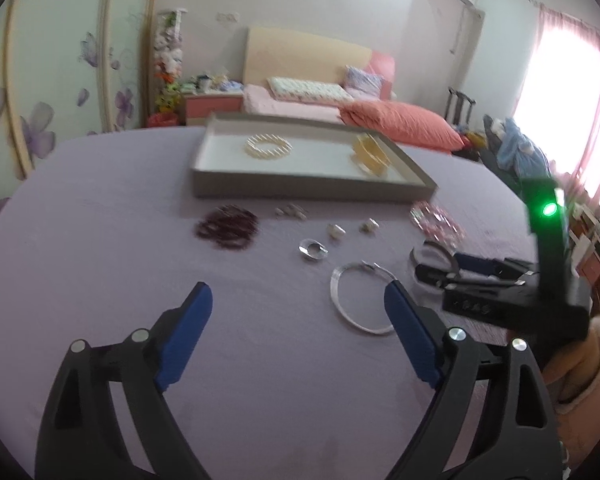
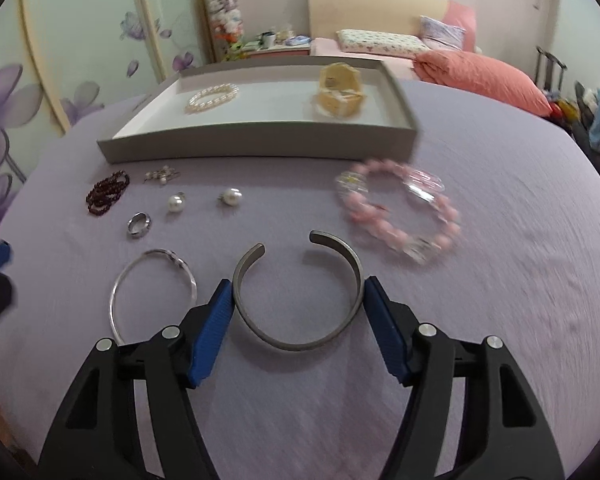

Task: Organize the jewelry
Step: 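Grasp the grey cuff bangle with the right tool while the left grasps the silver hoop bangle, then lower the cuff bangle into the tray and open the right tool while the left carries the hoop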

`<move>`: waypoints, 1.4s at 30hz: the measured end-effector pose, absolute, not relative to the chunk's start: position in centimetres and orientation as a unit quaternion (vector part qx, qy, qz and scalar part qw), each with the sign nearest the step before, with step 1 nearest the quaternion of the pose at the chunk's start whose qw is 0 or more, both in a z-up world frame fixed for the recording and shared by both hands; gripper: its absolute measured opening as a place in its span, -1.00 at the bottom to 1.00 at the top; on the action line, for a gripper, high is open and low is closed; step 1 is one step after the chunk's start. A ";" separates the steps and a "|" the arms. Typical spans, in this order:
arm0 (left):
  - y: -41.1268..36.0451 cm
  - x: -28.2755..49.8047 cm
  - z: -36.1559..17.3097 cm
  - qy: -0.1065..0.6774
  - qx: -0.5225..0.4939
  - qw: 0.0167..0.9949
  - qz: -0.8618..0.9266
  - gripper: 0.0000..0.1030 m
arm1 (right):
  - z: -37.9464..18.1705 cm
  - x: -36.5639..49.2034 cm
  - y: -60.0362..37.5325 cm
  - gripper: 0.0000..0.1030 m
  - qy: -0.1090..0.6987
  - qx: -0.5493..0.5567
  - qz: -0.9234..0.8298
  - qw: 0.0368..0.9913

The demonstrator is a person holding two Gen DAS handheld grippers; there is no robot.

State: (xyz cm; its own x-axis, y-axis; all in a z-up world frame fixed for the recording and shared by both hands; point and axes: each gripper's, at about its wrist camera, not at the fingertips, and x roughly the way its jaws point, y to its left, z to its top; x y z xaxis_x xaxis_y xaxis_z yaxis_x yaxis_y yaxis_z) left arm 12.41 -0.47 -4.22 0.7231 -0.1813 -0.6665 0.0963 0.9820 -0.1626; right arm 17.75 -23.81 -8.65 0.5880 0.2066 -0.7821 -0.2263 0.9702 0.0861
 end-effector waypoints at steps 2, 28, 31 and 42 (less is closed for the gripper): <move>-2.0 12.8 -5.0 0.377 -0.047 0.922 -0.081 0.73 | -8.4 17.2 -24.9 0.28 0.433 0.002 0.116 0.894; -9.2 18.1 -8.9 0.447 0.020 0.894 -0.029 0.33 | -6.0 16.5 -29.5 0.29 0.401 0.059 0.108 0.908; -8.7 17.8 -8.9 0.446 0.020 0.894 -0.033 0.33 | -5.8 16.5 -29.1 0.28 0.400 0.059 0.111 0.908; -3.1 15.2 -8.8 0.444 0.017 0.896 -0.018 0.32 | -5.4 16.2 -26.2 0.28 0.394 0.041 0.139 0.908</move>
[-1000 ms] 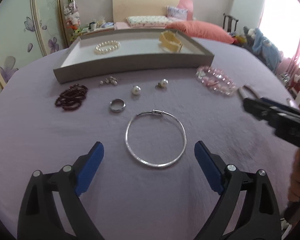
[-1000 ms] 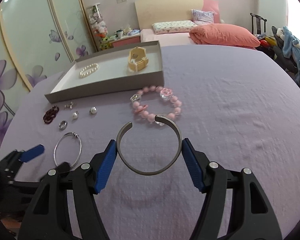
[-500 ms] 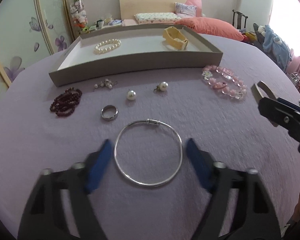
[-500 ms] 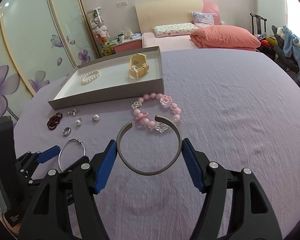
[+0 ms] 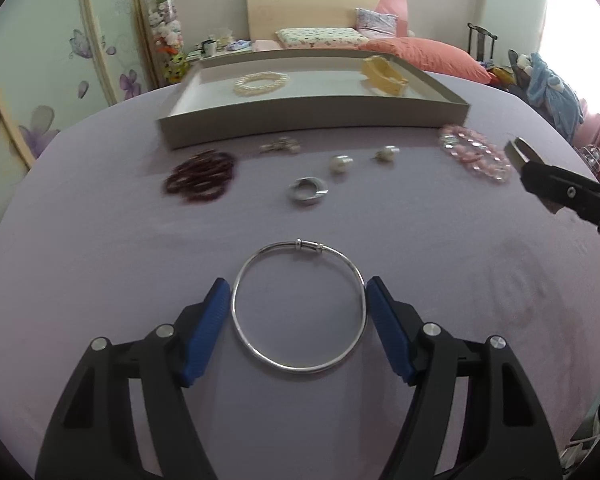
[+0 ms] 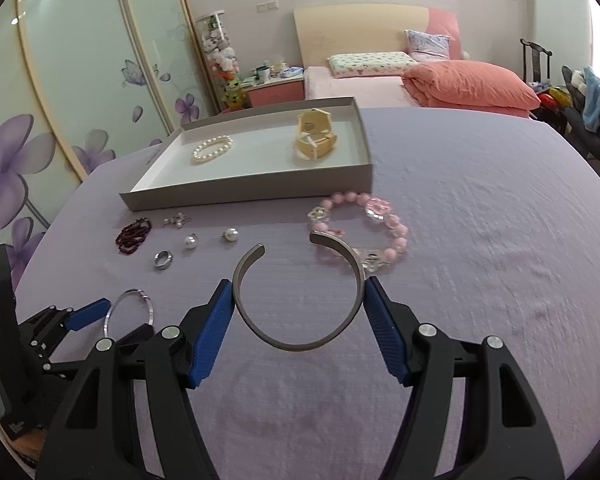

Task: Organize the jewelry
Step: 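Lower the cuff bangle into the tray and open the right tool while the left carries the hoop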

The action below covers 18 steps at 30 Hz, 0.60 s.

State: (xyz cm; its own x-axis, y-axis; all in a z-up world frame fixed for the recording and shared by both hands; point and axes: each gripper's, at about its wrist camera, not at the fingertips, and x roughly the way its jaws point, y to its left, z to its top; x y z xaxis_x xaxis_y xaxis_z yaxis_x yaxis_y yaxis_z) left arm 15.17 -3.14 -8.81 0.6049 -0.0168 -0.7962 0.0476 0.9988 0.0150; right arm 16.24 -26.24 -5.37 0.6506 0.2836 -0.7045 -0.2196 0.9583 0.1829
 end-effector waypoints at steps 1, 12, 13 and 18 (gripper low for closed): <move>-2.5 15.0 -8.8 0.443 0.015 0.896 -0.014 0.32 | -5.4 16.2 -26.0 0.28 0.394 0.039 0.141 0.907; 2.1 13.8 -4.1 0.370 -0.030 0.929 0.003 0.32 | -4.2 15.6 -23.2 0.28 0.373 0.023 0.170 0.912; 2.0 13.8 -3.6 0.363 -0.030 0.931 0.003 0.32 | -4.0 15.6 -23.1 0.28 0.370 0.022 0.171 0.913; 2.5 13.3 -1.2 0.322 -0.038 0.946 0.000 0.33 | -3.5 15.6 -22.7 0.28 0.361 0.021 0.172 0.916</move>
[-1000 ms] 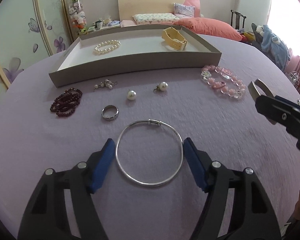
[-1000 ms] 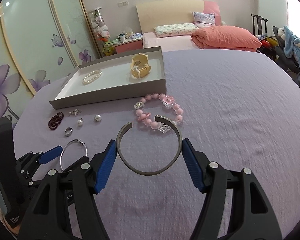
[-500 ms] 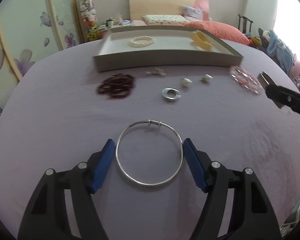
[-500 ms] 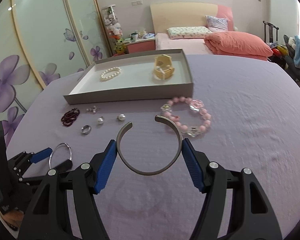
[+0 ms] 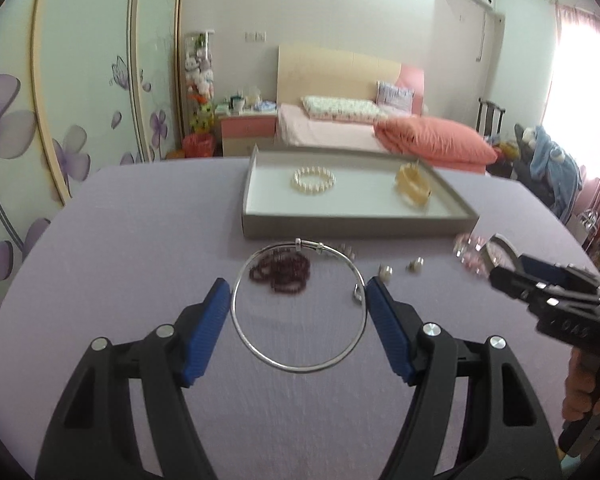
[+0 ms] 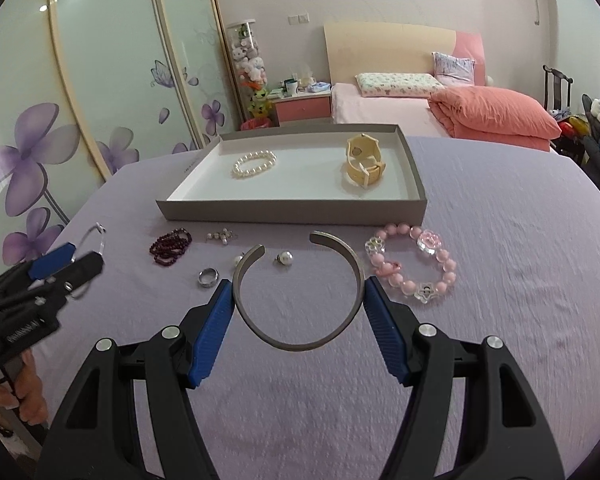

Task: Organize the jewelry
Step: 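Lower the cuff bangle into the tray and open the right tool while the left carries the hoop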

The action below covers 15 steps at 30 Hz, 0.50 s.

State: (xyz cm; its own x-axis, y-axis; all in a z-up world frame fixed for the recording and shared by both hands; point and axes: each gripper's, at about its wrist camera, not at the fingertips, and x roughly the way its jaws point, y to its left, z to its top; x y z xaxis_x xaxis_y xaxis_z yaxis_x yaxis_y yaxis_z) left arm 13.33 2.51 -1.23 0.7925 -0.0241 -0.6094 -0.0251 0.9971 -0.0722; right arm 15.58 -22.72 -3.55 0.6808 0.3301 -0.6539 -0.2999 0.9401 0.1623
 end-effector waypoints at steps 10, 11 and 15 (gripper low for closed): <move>2.7 13.8 -0.1 0.307 -0.047 0.950 -0.001 0.33 | -3.2 16.3 -22.3 0.28 0.354 0.016 0.169 0.920; 2.7 13.9 0.0 0.306 -0.047 0.951 -0.002 0.33 | -3.1 16.5 -22.4 0.28 0.353 0.015 0.168 0.920; 2.7 15.0 0.9 0.292 -0.048 0.955 -0.003 0.33 | -1.4 18.3 -22.7 0.28 0.332 0.015 0.152 0.931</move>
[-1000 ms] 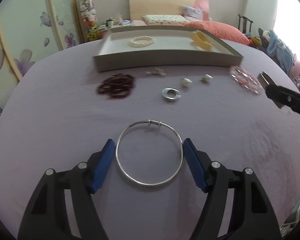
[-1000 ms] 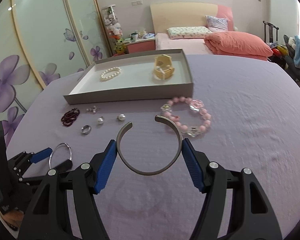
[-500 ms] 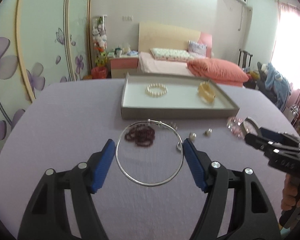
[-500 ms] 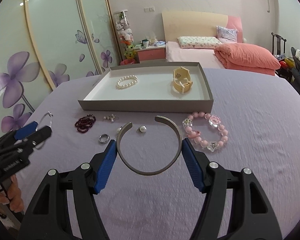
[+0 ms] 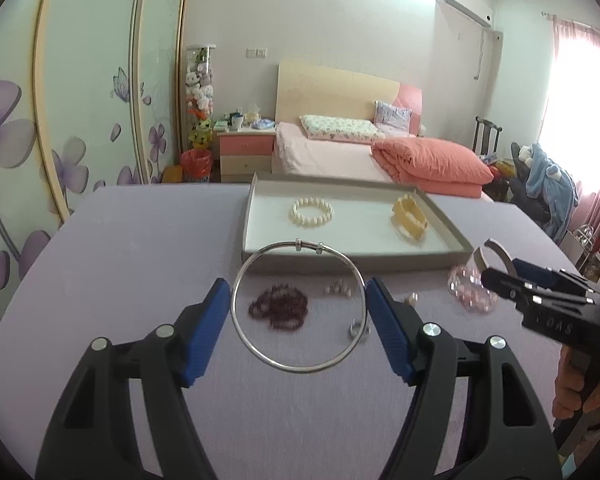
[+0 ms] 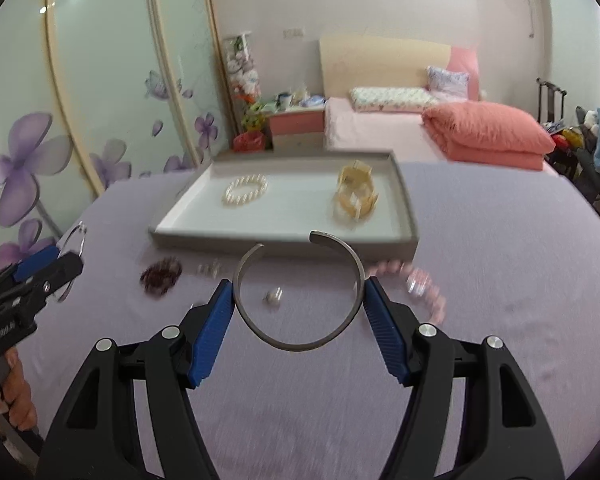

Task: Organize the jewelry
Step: 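Lower the cuff bangle into the tray and open the right tool while the left carries the hoop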

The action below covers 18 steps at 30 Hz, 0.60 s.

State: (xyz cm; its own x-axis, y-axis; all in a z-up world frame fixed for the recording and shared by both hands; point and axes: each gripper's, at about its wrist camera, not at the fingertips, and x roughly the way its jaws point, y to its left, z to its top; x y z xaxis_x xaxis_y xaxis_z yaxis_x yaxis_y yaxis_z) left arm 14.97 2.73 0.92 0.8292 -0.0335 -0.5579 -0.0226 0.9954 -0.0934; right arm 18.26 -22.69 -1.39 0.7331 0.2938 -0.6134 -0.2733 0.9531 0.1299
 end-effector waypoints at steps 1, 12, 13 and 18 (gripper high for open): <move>2.8 15.6 1.4 0.287 -0.051 0.957 -0.005 0.33 | -0.9 18.9 -22.8 0.29 0.326 0.018 0.147 0.934; 2.3 24.0 3.7 0.263 -0.064 0.962 -0.024 0.33 | 0.2 28.2 -22.4 0.29 0.309 0.032 0.102 0.945; 2.1 24.8 3.6 0.263 -0.064 0.962 -0.025 0.33 | -0.3 29.1 -22.3 0.29 0.314 0.031 0.102 0.943; 1.7 28.1 2.9 0.268 -0.069 0.961 -0.027 0.33 | -2.9 32.1 -21.8 0.29 0.350 0.033 0.097 0.931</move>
